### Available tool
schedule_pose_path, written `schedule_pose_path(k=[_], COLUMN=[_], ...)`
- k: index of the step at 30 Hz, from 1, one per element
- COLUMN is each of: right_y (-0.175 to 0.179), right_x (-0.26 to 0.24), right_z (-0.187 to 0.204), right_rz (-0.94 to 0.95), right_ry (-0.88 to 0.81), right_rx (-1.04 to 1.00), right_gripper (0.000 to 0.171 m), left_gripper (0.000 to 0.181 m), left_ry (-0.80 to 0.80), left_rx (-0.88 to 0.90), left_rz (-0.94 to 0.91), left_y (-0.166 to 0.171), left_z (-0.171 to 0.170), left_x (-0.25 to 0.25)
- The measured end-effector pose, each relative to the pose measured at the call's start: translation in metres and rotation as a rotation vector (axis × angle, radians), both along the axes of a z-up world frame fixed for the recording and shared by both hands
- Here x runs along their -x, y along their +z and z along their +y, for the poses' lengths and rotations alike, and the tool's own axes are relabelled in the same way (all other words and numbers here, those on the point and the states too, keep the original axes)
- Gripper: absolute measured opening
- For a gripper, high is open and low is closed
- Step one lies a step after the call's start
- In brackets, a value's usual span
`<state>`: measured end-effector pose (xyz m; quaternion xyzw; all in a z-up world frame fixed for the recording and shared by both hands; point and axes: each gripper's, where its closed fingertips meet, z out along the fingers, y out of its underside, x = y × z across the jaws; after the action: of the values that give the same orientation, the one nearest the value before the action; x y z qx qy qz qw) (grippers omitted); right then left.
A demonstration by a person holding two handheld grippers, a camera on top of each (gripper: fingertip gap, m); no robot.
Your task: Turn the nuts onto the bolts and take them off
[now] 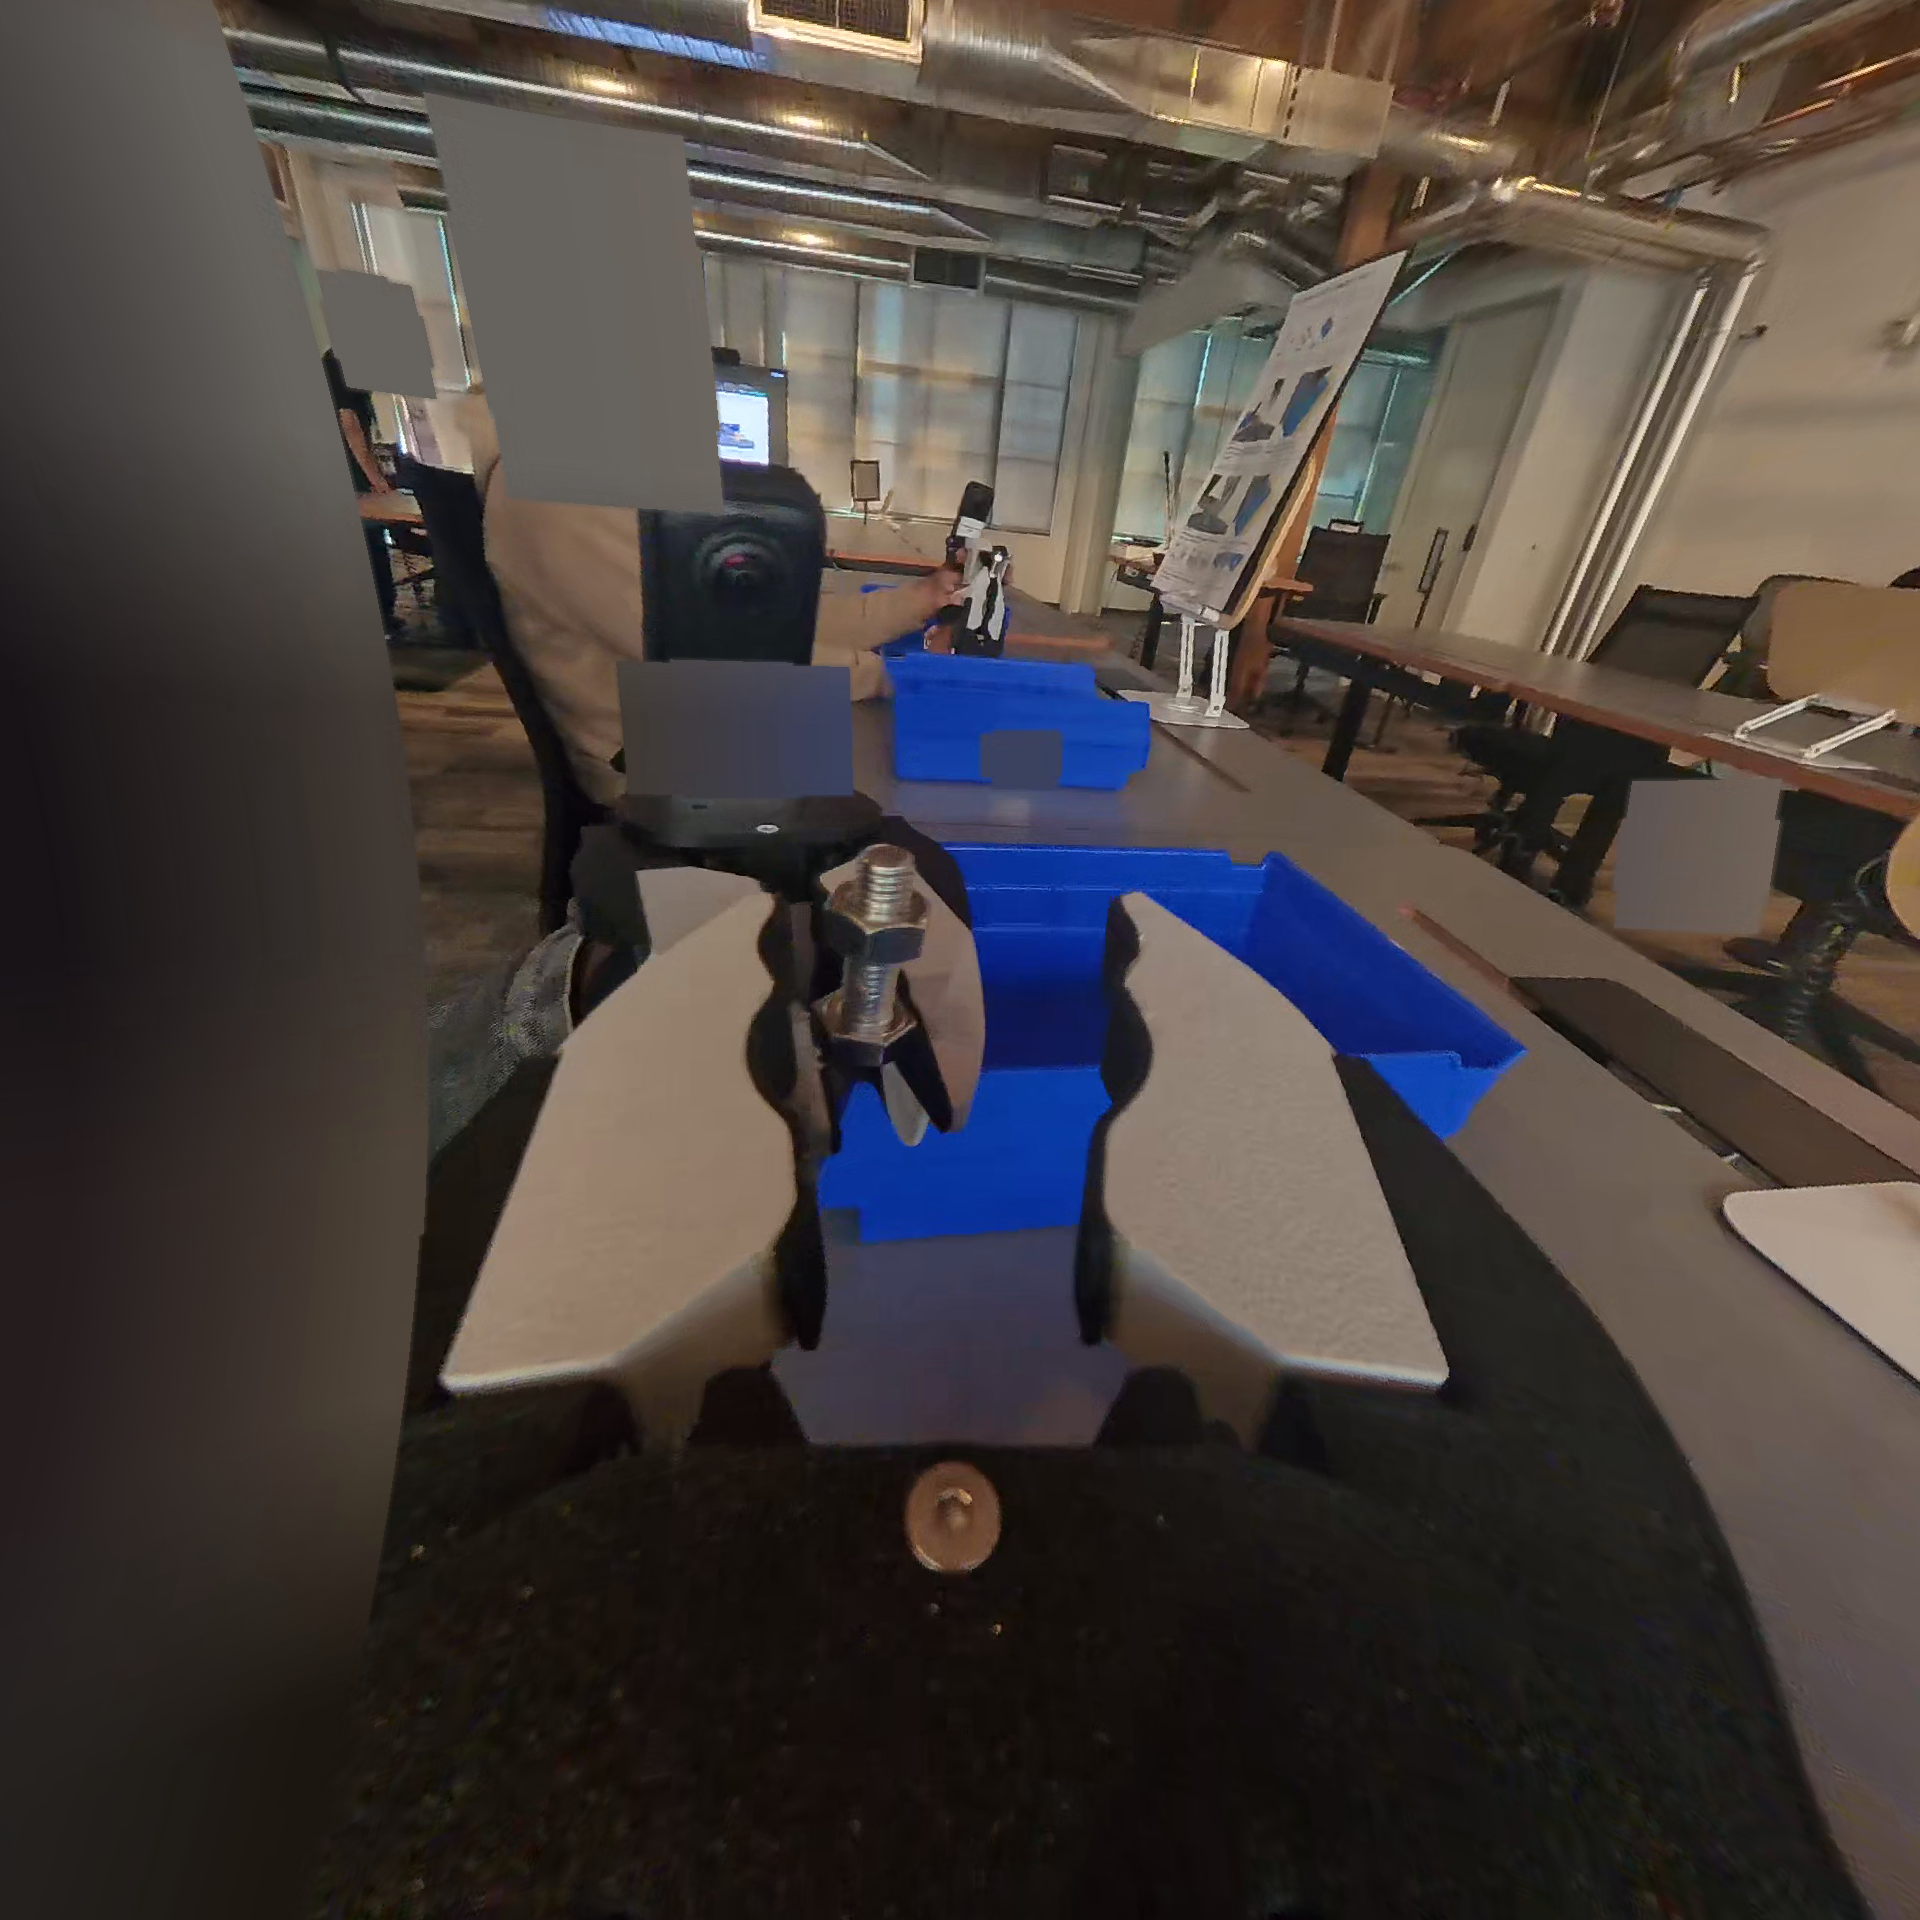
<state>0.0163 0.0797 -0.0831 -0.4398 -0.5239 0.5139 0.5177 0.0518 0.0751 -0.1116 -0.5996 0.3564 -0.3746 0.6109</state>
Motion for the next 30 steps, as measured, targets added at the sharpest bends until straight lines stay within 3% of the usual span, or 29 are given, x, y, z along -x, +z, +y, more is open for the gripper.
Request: schedule_pose_path(k=[3, 4, 5, 8, 9, 11, 13, 18, 20, 21, 22, 26, 30], right_y=[-0.001, -0.001, 0.001, -0.001, -0.002, -0.007, -0.008, -0.005, -0.003, 0.0, 0.002, 0.005, -0.003], right_x=[-0.011, -0.019, -0.029, -0.04, -0.036, -0.024, -0.012, -0.001, -0.014, -0.024, -0.034, -0.041, -0.019], right_z=[0.003, 0.013, 0.027, 0.025, 0.021, 0.009, -0.002, 0.001, 0.008, 0.019, 0.03, 0.024, 0.004], right_rz=[-0.01, 0.002, 0.025, 0.0, -0.016, -0.071, -0.097, -0.081, -0.069, -0.046, -0.018, -0.011, -0.076], right_ry=[0.026, -0.018, -0.08, -0.035, -0.025, 0.013, 0.06, 0.059, 0.054, 0.004, -0.043, -0.008, 0.073], right_rx=[0.005, 0.003, -0.004, 0.018, 0.005, -0.008, 0.001, 0.028, 0.034, 0.038, 0.035, 0.026, 0.029], right_gripper=[0.043, 0.016, 0.0, 0.0, 0.007, 0.043, 0.062, 0.054, 0.038, 0.005, 0.0, 0.0, 0.044], left_gripper=[0.018, 0.018, 0.018, 0.018, 0.018, 0.018, 0.018, 0.018, 0.018, 0.018, 0.018, 0.018, 0.018], left_ry=[0.009, -0.009, -0.007, -0.004, -0.02, -0.02, -0.024, -0.043, -0.04, -0.058, -0.049, -0.044, -0.048], left_rx=[-0.003, -0.004, 0.003, -0.001, 0.005, 0.005, 0.006, 0.004, 0.002, 0.006, 0.01, 0.007, 0.001], left_rz=[-0.006, -0.02, -0.028, 0.004, -0.004, 0.0, 0.003, -0.004, -0.024, -0.044, -0.049, -0.021, -0.011], left_y=[0.0, 0.001, 0.001, -0.003, -0.003, -0.004, -0.005, -0.005, -0.002, 0.0, 0.001, -0.003, -0.004], left_z=[0.002, 0.0, 0.0, 0.002, 0.001, 0.003, 0.004, 0.002, 0.003, 0.001, 0.002, 0.004, 0.005], left_x=[0.006, 0.007, 0.009, 0.008, 0.006, 0.004, 0.001, -0.003, 0.002, 0.003, 0.005, 0.004, -0.001])
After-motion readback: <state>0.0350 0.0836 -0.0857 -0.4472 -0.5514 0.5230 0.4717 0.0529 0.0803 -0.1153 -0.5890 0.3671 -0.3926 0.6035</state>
